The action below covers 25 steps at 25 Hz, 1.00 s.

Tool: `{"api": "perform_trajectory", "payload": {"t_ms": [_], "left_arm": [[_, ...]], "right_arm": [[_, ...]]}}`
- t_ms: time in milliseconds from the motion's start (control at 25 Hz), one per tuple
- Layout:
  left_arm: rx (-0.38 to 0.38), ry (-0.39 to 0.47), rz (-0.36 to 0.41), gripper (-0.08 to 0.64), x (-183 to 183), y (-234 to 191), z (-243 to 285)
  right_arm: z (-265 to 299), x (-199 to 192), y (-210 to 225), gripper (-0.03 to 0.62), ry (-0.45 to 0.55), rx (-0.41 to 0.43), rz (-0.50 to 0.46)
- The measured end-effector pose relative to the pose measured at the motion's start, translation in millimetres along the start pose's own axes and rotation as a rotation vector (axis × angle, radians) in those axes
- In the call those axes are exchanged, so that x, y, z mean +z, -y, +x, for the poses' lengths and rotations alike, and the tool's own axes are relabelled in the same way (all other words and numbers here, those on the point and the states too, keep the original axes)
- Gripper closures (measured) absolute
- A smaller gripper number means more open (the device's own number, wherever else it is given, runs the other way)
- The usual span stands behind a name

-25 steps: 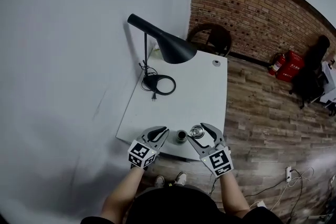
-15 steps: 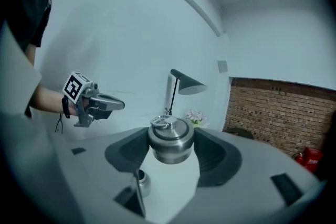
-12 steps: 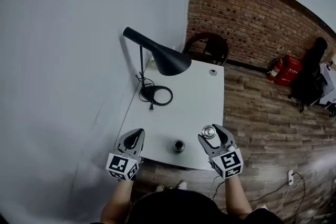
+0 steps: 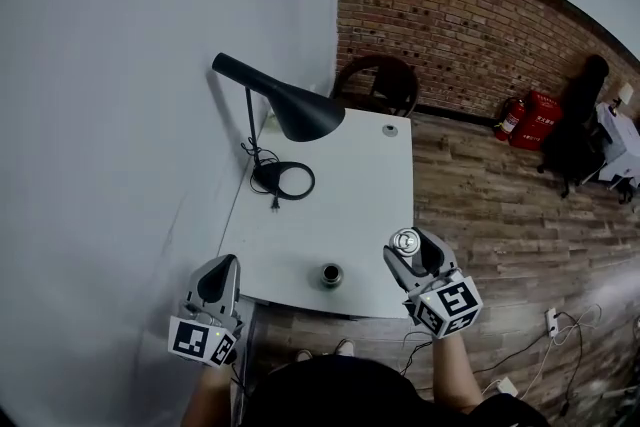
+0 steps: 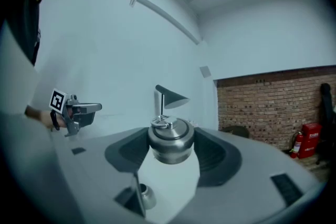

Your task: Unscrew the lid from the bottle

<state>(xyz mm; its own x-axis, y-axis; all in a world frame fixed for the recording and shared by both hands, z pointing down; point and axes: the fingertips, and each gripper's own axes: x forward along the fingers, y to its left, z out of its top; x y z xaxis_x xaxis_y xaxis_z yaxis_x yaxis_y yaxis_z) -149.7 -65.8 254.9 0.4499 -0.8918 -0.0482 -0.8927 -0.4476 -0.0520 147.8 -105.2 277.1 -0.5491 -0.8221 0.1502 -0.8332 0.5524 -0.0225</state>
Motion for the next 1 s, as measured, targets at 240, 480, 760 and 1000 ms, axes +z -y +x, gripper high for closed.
{"api": "perform_trajectory", "payload": {"t_ms": [240, 480, 760, 1000], "left_arm": [[-0.008, 0.01, -0.005, 0.537, 2, 11, -2], [-0.022, 0.019, 0.026, 0.537, 6, 20, -10], [-0.022, 0.02, 0.024, 0.537, 8, 30, -22], [-0.02, 0.01, 0.02, 0.537, 7, 34, -28]], "right_arm": [[-18, -3, -1, 0.325, -0.004, 0.001, 0.006], [-23, -8, -12, 0.325, -0.014, 0.004, -0.027], [-30, 4, -25, 0.325, 0.013, -0.005, -0.101], [-32, 4, -33, 0.325, 0.029, 0.011, -0.124]]}}
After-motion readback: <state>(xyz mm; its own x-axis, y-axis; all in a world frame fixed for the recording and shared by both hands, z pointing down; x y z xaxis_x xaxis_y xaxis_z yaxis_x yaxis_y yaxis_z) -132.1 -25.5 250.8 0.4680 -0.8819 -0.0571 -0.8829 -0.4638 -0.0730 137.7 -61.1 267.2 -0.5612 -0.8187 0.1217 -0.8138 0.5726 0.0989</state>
